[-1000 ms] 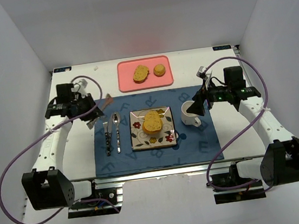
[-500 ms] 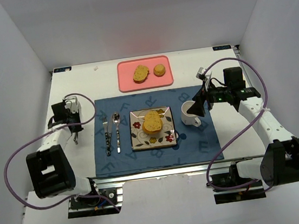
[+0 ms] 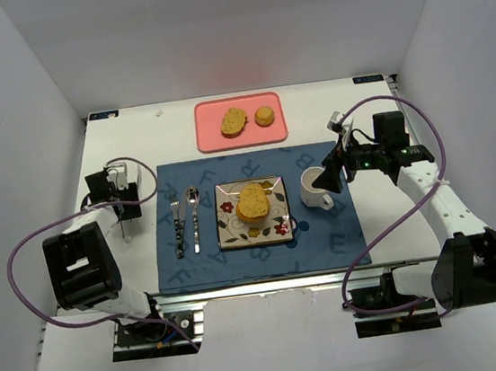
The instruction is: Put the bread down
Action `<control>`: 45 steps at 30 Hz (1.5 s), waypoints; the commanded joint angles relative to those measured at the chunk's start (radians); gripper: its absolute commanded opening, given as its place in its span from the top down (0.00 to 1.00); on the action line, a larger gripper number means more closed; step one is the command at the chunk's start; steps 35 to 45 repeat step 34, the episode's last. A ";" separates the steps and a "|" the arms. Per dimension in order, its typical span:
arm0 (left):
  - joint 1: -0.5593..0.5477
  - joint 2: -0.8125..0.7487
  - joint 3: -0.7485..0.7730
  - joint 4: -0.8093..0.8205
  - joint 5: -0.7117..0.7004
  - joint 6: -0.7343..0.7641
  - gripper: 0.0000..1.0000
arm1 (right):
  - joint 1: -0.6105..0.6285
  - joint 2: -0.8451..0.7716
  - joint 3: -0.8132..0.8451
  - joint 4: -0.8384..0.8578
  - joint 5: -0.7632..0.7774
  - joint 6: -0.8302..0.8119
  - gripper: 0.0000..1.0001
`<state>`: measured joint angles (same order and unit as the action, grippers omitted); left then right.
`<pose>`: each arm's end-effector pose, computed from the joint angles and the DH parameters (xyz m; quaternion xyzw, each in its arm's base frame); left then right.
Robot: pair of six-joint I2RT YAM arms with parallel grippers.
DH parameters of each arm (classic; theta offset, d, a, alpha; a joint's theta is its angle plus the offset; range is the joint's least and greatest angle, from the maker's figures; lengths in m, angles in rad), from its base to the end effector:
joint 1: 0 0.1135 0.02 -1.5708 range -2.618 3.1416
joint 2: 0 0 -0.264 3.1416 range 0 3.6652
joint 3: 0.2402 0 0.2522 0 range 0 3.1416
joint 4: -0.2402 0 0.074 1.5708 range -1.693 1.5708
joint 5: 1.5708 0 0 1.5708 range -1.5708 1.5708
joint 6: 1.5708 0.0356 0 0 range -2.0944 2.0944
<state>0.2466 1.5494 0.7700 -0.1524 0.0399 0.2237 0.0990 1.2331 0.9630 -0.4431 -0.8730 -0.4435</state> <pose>0.2875 0.0709 0.1600 -0.0046 0.9492 0.0547 0.3098 0.2539 0.0526 0.2917 -0.3902 0.7470 0.3142 0.4371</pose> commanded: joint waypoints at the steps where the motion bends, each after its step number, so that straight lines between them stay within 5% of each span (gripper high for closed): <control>1: 0.003 -0.041 -0.018 0.021 0.009 -0.041 0.18 | -0.004 -0.004 0.028 0.000 -0.012 -0.017 0.11; 4: 0.003 -0.090 -0.021 0.013 -0.021 -0.067 0.02 | -0.004 -0.009 0.026 0.000 -0.015 -0.015 0.11; 12: 0.016 -0.270 0.009 -0.073 -0.101 -0.159 0.02 | -0.004 -0.018 0.031 -0.006 -0.018 -0.002 0.11; 15: 0.016 -0.339 0.069 -0.169 -0.132 -0.326 0.02 | -0.005 -0.026 0.048 0.026 0.073 0.156 0.11; 19: 0.014 -0.385 0.146 -0.272 0.045 -0.498 0.02 | -0.005 -0.032 0.098 0.067 0.238 0.372 0.10; 23: 0.016 -0.469 0.124 -0.227 0.324 -0.575 0.02 | -0.007 -0.015 0.173 0.023 0.341 0.436 0.11; 26: 0.016 -0.538 0.124 -0.222 0.402 -0.598 0.02 | -0.008 0.002 0.220 0.006 0.359 0.468 0.11; 45: 0.014 -0.661 0.069 -0.234 0.433 -0.600 0.02 | -0.025 0.039 0.232 0.037 0.378 0.476 0.10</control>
